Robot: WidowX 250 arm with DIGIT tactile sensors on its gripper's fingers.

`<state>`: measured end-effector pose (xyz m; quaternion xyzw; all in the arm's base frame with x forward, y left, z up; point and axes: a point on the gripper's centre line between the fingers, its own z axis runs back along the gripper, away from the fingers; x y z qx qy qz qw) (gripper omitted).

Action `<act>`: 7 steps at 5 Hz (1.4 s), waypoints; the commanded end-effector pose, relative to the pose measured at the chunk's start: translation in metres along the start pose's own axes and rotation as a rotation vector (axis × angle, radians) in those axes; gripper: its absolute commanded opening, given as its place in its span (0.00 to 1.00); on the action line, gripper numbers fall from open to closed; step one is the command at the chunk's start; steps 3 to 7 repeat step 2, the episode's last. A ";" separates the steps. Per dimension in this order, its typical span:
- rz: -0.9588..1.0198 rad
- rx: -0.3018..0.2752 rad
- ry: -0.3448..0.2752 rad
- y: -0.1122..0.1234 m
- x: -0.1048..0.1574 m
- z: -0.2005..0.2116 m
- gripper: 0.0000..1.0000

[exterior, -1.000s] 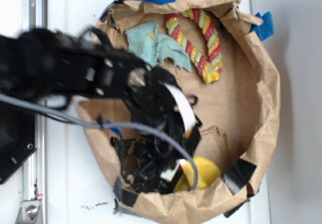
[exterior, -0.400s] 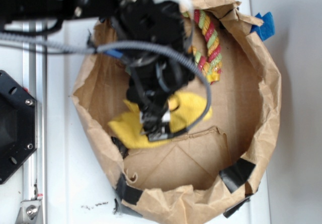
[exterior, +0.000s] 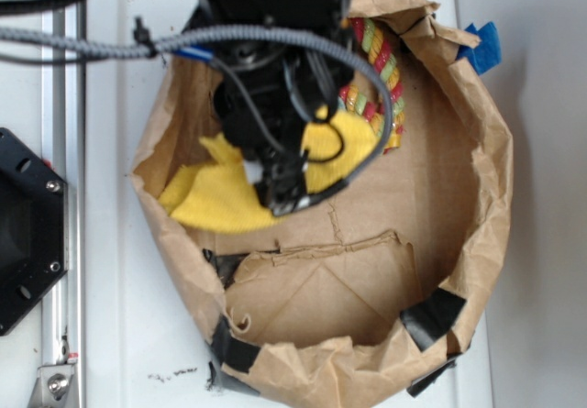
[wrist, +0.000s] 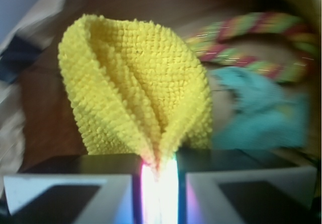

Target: Grab the yellow cloth.

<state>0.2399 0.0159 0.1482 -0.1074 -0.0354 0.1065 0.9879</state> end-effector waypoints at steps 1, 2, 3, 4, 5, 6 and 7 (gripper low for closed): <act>0.019 0.062 -0.005 -0.030 0.018 0.010 0.00; 0.002 0.081 -0.025 -0.032 0.012 0.005 0.00; 0.002 0.081 -0.025 -0.032 0.012 0.005 0.00; 0.002 0.081 -0.025 -0.032 0.012 0.005 0.00; 0.002 0.081 -0.025 -0.032 0.012 0.005 0.00; 0.002 0.081 -0.025 -0.032 0.012 0.005 0.00; 0.002 0.081 -0.025 -0.032 0.012 0.005 0.00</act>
